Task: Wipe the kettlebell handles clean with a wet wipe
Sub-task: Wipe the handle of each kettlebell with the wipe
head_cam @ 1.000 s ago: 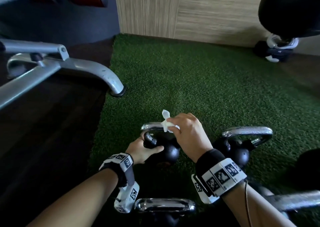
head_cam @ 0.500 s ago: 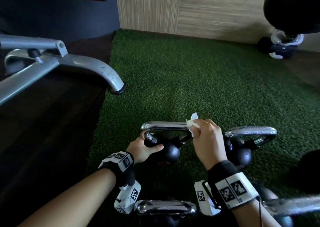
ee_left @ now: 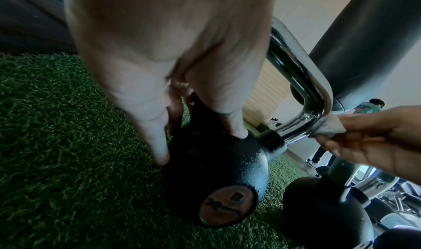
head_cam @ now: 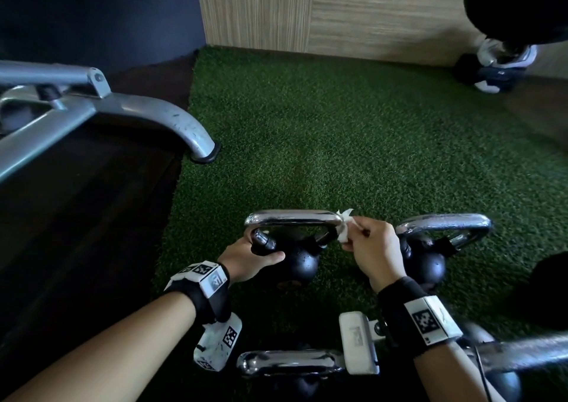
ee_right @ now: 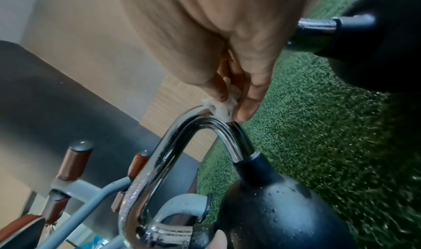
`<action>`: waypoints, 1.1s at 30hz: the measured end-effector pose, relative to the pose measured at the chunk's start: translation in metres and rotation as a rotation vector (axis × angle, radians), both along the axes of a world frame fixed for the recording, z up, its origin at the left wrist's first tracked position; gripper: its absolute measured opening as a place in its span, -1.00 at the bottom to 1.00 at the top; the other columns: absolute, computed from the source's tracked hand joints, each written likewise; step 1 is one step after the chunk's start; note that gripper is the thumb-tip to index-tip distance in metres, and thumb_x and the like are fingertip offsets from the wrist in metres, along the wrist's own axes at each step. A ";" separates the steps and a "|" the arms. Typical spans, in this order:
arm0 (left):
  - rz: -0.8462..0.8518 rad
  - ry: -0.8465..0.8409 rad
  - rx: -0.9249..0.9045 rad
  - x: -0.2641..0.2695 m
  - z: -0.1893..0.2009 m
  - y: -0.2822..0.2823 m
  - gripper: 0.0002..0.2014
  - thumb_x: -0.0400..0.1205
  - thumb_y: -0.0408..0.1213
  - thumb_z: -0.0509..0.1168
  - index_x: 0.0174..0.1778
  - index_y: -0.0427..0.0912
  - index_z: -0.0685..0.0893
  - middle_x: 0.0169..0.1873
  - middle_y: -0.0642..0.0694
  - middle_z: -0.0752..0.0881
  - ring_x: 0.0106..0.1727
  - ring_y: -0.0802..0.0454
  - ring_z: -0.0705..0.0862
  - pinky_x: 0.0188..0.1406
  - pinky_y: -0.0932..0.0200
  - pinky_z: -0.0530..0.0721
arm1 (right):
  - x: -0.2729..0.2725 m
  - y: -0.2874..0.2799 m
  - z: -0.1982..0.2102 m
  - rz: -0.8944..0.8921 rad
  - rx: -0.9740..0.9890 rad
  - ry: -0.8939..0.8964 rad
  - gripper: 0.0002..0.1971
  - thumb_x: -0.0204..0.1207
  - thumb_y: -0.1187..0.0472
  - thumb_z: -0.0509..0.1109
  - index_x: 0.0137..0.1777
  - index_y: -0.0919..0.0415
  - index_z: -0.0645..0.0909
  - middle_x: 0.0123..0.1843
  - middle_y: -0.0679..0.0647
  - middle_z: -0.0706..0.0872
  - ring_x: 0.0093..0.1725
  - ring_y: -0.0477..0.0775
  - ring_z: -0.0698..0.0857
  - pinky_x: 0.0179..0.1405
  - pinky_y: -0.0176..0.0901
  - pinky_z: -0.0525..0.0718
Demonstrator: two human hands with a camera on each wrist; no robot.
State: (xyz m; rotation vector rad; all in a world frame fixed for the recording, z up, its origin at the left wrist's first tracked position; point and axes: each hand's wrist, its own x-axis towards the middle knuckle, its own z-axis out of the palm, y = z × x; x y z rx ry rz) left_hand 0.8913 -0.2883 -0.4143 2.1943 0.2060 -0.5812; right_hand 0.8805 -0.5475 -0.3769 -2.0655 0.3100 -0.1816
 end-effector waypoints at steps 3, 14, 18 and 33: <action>0.002 0.019 0.014 0.002 -0.004 0.000 -0.02 0.04 0.65 0.45 0.40 0.32 0.65 0.22 0.17 0.80 0.27 0.02 0.76 0.43 -0.06 0.68 | 0.005 0.004 -0.005 -0.030 0.277 0.146 -0.77 0.69 0.36 0.38 -0.16 0.27 0.83 -0.23 0.14 0.87 -0.20 0.17 0.83 -0.04 0.17 0.83; -0.200 0.304 -0.042 -0.018 0.066 0.014 -0.68 0.72 -0.05 0.40 0.31 -0.14 0.73 0.23 -0.10 0.81 0.17 -0.01 0.81 0.09 0.18 0.77 | -0.003 -0.012 0.001 -0.070 0.268 0.271 -0.88 0.46 0.25 0.58 -0.26 0.28 0.84 -0.32 0.16 0.83 -0.30 0.10 0.72 -0.19 0.10 0.79; -0.161 0.090 -0.365 -0.028 0.116 0.020 -0.75 0.71 -0.21 0.37 0.28 -0.16 0.78 0.13 -0.12 0.88 0.16 0.00 0.85 0.14 0.15 0.80 | -0.021 -0.013 0.052 0.005 0.106 0.046 -0.96 0.42 0.15 0.65 -0.16 0.07 0.86 -0.25 0.00 0.88 -0.30 -0.07 0.73 -0.14 0.04 0.78; 0.122 -0.048 -0.919 -0.026 0.149 -0.038 -0.74 0.75 -0.34 0.30 0.28 -0.32 0.80 0.15 -0.22 0.86 0.00 0.00 0.86 -0.06 0.22 0.85 | -0.027 0.044 0.094 0.283 0.073 -0.340 -0.87 0.32 0.00 0.76 -0.17 -0.11 0.90 -0.20 -0.17 0.87 -0.38 -0.12 0.71 -0.31 0.00 0.74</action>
